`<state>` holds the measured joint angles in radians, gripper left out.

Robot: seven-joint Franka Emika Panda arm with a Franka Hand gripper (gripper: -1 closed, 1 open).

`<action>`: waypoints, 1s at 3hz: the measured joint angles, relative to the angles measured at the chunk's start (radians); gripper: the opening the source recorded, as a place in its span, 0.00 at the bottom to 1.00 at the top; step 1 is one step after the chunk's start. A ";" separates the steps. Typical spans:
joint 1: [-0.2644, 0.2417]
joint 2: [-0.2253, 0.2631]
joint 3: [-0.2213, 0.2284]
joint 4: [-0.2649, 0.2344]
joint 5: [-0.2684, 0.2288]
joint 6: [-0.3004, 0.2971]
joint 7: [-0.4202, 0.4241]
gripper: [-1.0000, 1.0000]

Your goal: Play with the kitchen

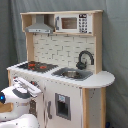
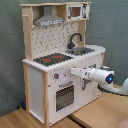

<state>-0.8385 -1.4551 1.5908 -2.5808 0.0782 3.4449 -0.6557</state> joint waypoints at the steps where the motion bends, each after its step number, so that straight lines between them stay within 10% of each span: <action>1: 0.000 0.000 0.000 0.001 0.000 -0.002 0.116 0.00; 3: 0.000 0.000 -0.001 0.003 0.000 -0.004 0.323 0.00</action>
<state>-0.8382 -1.4551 1.5898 -2.5779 0.0785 3.4411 -0.3326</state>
